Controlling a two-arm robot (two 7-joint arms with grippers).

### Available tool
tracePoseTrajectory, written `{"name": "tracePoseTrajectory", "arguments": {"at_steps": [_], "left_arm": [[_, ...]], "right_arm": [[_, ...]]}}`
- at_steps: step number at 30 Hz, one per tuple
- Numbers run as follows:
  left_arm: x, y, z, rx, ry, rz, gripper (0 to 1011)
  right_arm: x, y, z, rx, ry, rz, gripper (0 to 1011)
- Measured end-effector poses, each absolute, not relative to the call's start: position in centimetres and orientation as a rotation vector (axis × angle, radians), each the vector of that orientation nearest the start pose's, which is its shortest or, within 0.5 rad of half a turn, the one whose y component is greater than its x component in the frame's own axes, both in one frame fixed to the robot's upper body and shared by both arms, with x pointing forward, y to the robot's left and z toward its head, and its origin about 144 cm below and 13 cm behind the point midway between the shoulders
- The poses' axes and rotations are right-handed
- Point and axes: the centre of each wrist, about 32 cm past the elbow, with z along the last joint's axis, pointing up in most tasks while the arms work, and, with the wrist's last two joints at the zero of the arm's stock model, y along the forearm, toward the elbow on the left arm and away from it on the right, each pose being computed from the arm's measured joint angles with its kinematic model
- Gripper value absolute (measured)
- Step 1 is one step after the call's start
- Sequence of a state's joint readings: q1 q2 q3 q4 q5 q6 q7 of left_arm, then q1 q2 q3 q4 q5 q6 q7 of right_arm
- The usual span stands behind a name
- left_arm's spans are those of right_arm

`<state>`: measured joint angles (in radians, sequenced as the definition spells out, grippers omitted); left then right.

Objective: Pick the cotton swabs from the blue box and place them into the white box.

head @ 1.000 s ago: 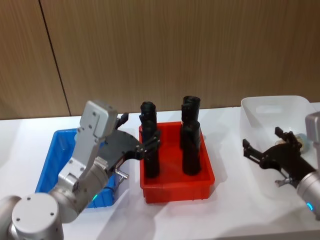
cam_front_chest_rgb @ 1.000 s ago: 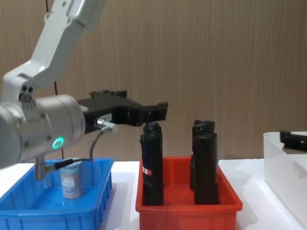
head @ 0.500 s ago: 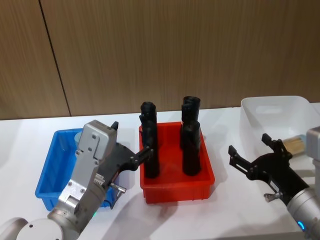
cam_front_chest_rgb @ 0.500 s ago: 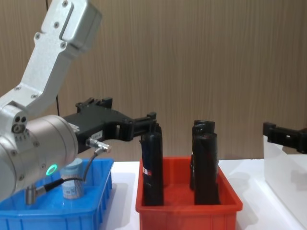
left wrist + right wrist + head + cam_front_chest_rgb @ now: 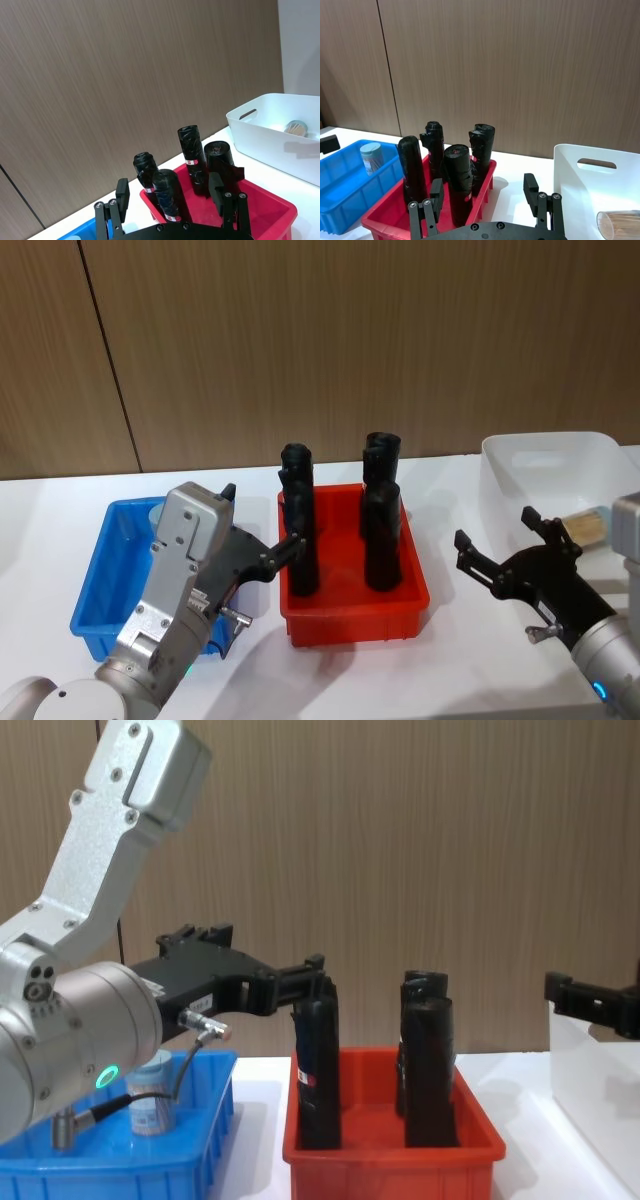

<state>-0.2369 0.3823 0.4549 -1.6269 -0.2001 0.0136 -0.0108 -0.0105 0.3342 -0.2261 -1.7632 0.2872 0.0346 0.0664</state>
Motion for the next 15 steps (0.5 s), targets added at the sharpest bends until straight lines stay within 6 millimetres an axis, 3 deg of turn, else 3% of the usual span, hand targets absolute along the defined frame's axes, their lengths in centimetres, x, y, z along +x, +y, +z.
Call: {"name": "tracePoseTrajectory", "arguments": {"at_steps": [9,15], "left_arm": [[49.2,19.8,120.5,0.06,-0.268,1.123,1003],[49.2,19.8,120.5,0.061,-0.268,1.124,1003]], "right_arm": [[45.9,-23.3,118.7,0.005,-0.061,-1.222,1001],[47.9,-23.0,118.6,-0.021,-0.046,-1.195,1002]]}}
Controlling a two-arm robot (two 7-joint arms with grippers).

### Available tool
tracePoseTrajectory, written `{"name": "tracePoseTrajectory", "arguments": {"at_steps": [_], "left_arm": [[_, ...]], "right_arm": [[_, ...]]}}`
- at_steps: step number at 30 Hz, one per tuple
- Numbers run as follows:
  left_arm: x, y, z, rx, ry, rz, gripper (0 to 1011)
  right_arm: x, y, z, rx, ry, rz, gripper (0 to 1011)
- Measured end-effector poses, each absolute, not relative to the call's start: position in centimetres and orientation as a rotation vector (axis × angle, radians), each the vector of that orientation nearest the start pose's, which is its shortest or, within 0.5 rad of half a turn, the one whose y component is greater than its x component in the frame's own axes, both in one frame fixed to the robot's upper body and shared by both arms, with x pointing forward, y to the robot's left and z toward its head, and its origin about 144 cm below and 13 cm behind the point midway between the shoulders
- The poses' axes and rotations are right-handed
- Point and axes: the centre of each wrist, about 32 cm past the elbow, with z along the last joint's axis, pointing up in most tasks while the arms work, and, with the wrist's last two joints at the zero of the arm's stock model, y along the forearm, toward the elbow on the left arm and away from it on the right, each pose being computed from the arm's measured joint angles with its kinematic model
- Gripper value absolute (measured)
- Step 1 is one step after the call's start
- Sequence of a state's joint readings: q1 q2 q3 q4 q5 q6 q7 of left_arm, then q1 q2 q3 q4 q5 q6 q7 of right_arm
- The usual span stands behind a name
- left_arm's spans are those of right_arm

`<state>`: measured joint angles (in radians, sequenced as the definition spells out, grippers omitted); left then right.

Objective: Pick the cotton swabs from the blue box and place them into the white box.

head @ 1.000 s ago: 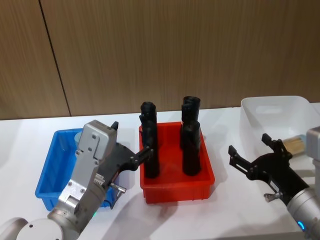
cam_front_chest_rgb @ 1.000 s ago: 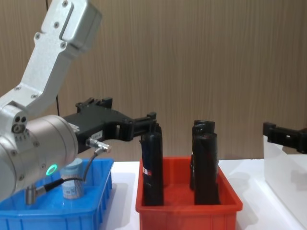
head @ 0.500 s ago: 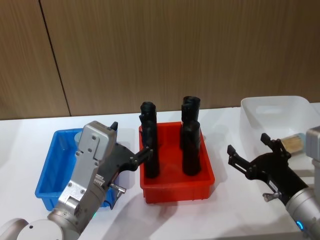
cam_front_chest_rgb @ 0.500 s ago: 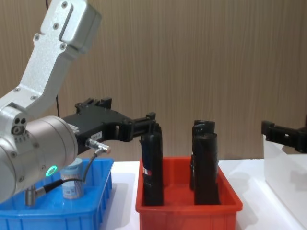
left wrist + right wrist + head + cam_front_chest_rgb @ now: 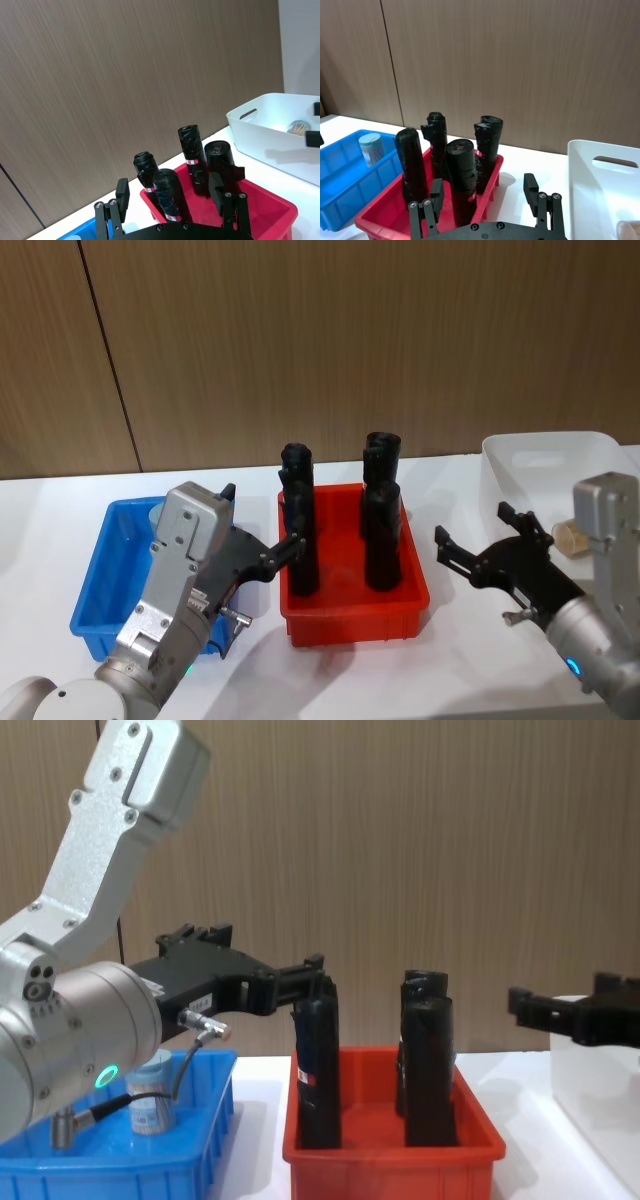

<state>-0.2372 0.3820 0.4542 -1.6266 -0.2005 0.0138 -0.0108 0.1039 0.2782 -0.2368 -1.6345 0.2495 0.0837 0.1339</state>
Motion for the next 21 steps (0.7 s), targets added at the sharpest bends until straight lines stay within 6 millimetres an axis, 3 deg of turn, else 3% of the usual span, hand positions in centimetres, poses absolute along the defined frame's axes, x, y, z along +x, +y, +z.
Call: {"name": "tracePoseTrajectory", "arguments": {"at_steps": [21], "left_arm": [[49.2,19.8,120.4,0.061,-0.268,1.124,1003]], "right_arm": [[55.2,-22.7,118.7,-0.064,-0.002,-1.034,1001]]}}
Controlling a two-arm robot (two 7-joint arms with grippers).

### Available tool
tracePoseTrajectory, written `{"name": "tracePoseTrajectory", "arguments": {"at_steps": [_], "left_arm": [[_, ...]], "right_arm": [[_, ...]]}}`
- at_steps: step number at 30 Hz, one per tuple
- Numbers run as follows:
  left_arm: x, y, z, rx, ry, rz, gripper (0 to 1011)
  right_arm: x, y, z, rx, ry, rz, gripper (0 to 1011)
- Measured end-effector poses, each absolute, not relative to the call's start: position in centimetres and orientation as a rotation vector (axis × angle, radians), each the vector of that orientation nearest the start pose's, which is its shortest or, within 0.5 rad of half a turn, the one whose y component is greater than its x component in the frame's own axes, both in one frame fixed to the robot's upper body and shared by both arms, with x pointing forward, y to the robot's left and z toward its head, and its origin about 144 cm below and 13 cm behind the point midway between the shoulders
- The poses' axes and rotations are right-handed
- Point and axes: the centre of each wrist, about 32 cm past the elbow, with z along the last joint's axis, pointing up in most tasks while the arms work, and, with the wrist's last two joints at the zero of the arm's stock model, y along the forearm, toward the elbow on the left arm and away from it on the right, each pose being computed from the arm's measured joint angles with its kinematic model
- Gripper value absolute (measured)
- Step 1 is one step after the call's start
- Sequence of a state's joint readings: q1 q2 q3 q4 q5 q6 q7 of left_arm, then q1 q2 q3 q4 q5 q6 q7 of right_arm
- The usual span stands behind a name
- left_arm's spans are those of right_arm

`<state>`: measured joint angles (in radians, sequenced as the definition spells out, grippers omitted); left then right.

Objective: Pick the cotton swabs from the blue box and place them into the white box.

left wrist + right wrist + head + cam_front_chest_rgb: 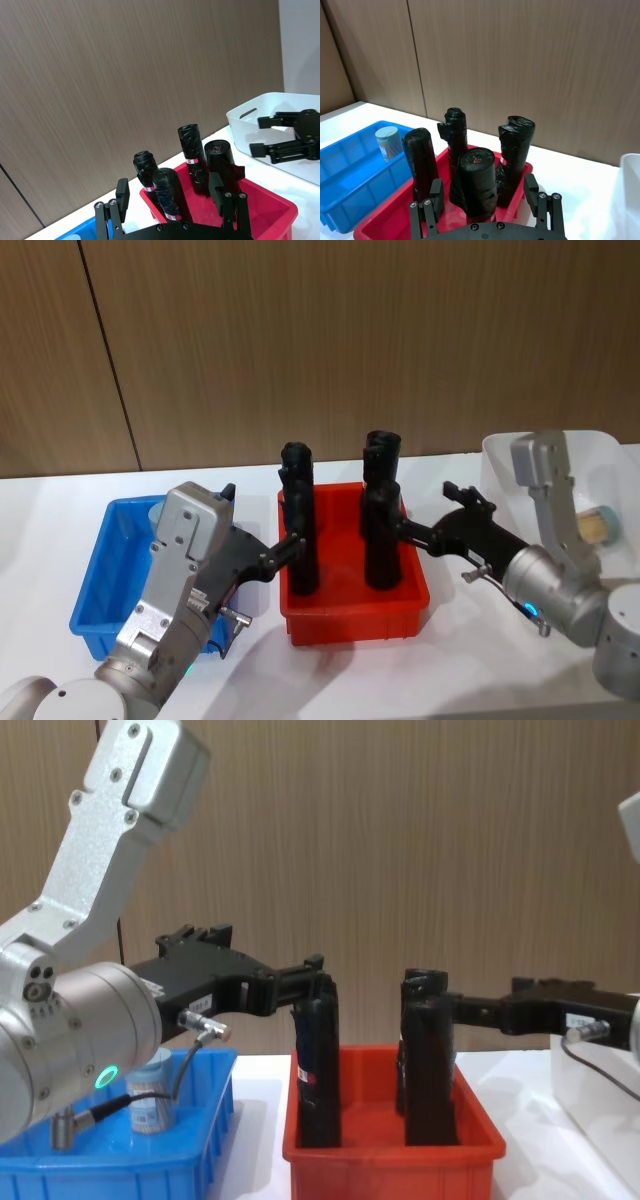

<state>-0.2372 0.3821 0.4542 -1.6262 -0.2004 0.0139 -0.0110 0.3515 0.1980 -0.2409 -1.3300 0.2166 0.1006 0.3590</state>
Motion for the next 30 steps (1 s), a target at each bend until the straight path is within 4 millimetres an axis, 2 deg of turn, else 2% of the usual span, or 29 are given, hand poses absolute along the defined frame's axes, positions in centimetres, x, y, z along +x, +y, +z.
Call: {"name": "tracePoseTrajectory", "arguments": {"at_steps": [12,30], "left_arm": [[49.2,19.8,120.4,0.061,-0.267,1.124,1003],[49.2,19.8,120.4,0.061,-0.268,1.124,1003]], "right_arm": [[58.7,-22.9,118.8,-0.062,0.037,-0.935,1001],[61.5,-23.0,118.7,-0.058,0.082,-0.834,1002]]}}
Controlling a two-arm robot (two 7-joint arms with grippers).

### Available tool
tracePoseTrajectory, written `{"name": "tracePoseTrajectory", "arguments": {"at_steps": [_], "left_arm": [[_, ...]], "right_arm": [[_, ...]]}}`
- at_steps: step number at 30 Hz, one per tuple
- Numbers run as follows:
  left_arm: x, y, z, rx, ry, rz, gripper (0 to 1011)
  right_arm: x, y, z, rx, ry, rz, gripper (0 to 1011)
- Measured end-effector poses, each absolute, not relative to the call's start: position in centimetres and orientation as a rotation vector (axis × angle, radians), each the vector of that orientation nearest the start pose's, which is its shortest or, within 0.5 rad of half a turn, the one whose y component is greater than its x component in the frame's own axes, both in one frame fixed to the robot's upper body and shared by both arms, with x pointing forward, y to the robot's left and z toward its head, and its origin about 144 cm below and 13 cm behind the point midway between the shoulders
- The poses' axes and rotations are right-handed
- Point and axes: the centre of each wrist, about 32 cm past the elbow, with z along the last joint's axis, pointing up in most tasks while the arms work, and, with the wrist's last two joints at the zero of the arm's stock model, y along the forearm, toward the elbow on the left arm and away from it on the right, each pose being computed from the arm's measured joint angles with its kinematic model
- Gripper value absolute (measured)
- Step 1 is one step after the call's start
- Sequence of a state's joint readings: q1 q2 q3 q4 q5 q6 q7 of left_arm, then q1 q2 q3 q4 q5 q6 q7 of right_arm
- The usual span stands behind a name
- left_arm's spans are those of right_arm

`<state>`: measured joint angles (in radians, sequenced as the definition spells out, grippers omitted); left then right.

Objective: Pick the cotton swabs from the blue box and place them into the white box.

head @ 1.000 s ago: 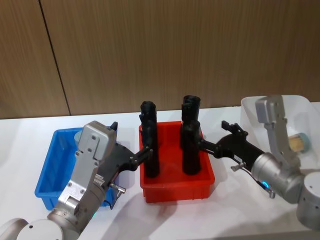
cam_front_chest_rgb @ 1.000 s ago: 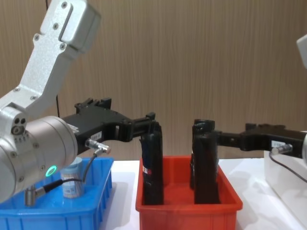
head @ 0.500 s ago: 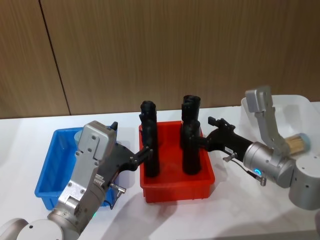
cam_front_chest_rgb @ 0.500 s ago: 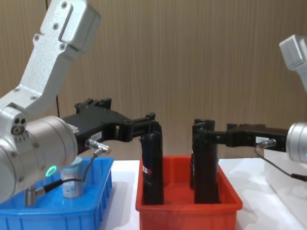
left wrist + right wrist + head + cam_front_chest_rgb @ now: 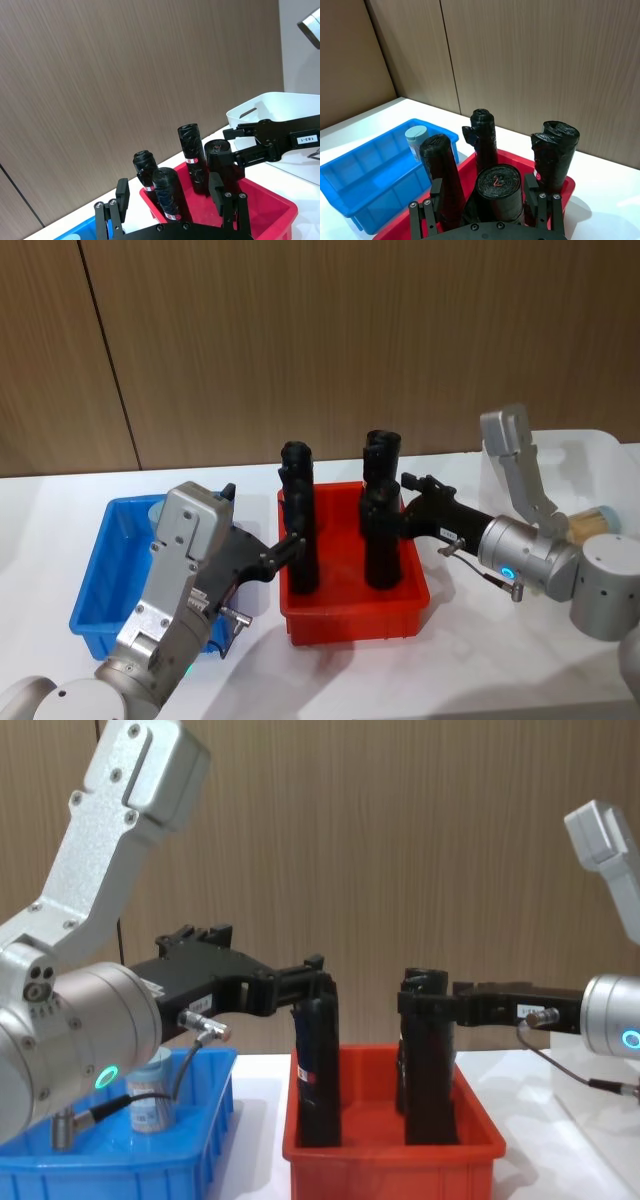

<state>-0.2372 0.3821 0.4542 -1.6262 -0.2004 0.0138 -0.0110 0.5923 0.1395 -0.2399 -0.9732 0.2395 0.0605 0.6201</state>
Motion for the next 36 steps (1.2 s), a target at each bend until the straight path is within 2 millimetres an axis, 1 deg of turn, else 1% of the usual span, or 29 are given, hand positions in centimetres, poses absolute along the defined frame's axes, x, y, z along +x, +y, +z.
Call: {"name": "tracePoseTrajectory", "arguments": {"at_steps": [33,35,36], "left_arm": [[49.2,19.8,120.4,0.061,-0.268,1.124,1003],[49.2,19.8,120.4,0.061,-0.268,1.124,1003],[49.2,19.8,120.4,0.061,-0.268,1.124,1003]], "right_arm": [[64.4,-23.0,117.8,-0.089,0.092,-0.805,1001],[64.5,-23.0,117.7,-0.09,0.09,-0.805,980],[64.6,-22.9,117.7,-0.09,0.091,-0.806,952]]}}
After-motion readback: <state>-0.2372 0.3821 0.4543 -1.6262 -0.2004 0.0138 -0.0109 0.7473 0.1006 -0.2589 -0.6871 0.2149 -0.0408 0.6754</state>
